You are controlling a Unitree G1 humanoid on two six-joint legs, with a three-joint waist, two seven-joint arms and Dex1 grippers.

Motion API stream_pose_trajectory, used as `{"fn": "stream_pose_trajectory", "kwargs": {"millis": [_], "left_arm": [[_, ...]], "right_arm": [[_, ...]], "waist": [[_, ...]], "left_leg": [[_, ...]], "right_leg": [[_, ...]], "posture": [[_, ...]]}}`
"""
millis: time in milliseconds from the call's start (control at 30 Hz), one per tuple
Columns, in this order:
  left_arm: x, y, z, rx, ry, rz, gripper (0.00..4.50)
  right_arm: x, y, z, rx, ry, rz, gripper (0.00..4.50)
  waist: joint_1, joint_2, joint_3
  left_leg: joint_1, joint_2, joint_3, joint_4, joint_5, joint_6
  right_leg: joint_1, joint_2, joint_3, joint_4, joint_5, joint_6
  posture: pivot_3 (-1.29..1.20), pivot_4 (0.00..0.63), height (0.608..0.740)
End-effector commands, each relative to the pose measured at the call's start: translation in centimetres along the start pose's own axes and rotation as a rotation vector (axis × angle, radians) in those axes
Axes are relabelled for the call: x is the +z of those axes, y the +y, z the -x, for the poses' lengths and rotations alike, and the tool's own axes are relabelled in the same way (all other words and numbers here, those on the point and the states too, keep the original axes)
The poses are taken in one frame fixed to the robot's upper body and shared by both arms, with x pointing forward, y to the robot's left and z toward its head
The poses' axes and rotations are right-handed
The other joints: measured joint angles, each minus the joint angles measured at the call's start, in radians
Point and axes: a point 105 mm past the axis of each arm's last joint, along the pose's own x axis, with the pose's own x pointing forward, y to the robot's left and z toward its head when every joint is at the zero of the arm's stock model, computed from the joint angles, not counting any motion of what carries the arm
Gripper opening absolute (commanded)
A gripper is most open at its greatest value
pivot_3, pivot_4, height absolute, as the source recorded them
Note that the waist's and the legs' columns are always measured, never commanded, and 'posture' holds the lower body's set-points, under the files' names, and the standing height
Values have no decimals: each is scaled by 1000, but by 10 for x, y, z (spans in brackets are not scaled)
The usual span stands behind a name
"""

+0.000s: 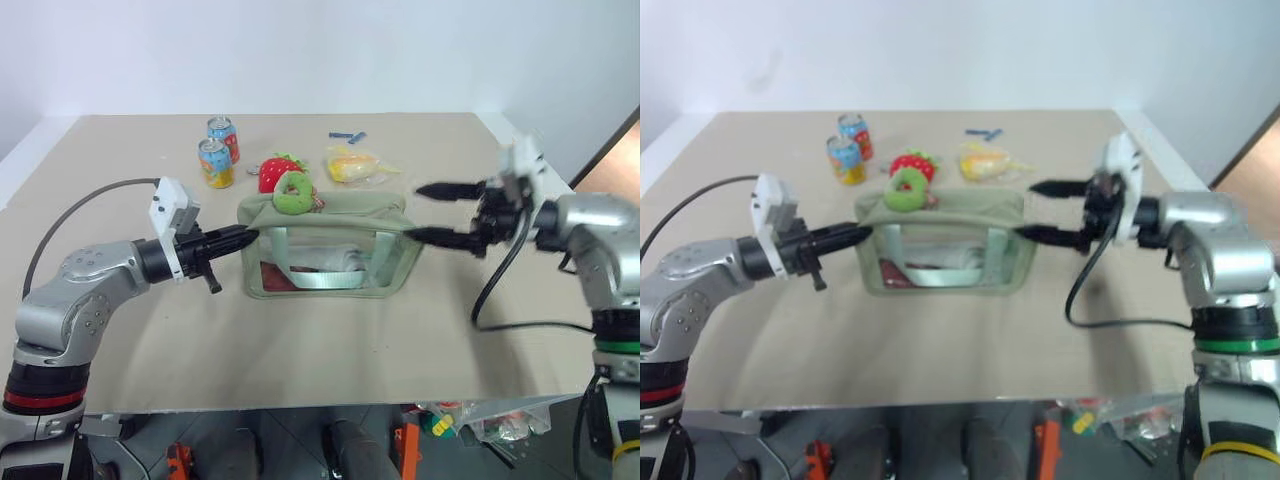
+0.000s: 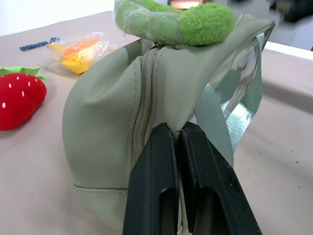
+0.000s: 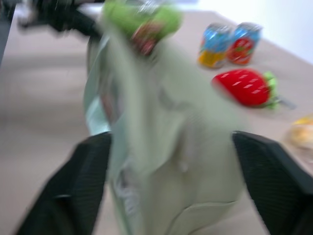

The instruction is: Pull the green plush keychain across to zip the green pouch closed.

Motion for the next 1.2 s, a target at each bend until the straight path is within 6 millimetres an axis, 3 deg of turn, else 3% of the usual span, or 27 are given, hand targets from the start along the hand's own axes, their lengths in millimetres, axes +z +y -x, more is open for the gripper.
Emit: {"fn": "stream_pose_trajectory", "kwargs": {"millis": [33,133,233,333,467,700,733,767,1067,1100,1200], "left_arm": [[2,-9,-7,-46,-3,-6,0],[3,-13,-9,-61,-5,-1,0],[3,-17,-11,-75,-11,0,0],[4,-20,-14,-81,-16,0,0],[3,-22,-15,-82,-17,3,0],[3,-21,-15,-70,-18,3,0],[2,-21,-15,-69,-18,2,0],[2,-20,-15,-67,-18,2,0],[3,-17,-19,-66,-21,-1,0],[3,-17,-19,-66,-21,0,0],[3,-14,-21,-47,-29,-7,0]], "right_arm": [[39,-20,-7,-82,-116,33,4114],[54,-29,-47,-137,-161,1,4114],[52,-15,-88,-80,-131,-46,4114],[46,0,-114,-17,-103,-49,4114],[37,16,-133,80,-64,-60,4114],[18,25,-138,155,10,-86,4114],[16,24,-138,153,15,-98,3595],[14,23,-138,149,19,-101,3459],[10,23,-132,162,20,-106,239],[14,23,-130,158,3,-96,13],[35,23,-123,160,-111,-41,13]], "waist": [[-2,0,0],[-9,0,0],[-9,0,0],[1,0,0],[7,0,0],[4,0,0],[4,0,0],[4,0,0],[4,0,0],[5,0,0],[5,0,0]], "left_leg": [[0,0,0,0,0,0],[1,0,0,0,0,0],[0,1,-1,-1,0,0],[-3,1,-2,-2,0,0],[-14,-1,-5,0,0,0],[-14,-2,-7,0,0,0],[-13,-1,-8,0,0,0],[-13,-1,-8,0,0,0],[-13,-1,-10,1,0,1],[-13,-1,-10,1,0,1],[-13,-1,-10,1,0,1]], "right_leg": [[0,0,0,0,0,0],[0,1,1,0,0,0],[-1,1,0,0,2,2],[-3,1,-1,0,2,3],[-8,-2,-4,-1,2,2],[-7,-2,-5,-1,2,3],[-7,-1,-6,-1,2,3],[-7,-1,-6,-1,2,3],[-6,-1,-7,0,2,3],[-6,-1,-7,0,2,3],[-6,-1,-8,0,2,3]], "posture": [[0,150,740],[0,150,740],[0,150,740],[0,150,740],[0,150,740],[0,150,740],[0,150,740],[0,150,740],[0,150,740],[0,150,740],[0,150,740]]}}
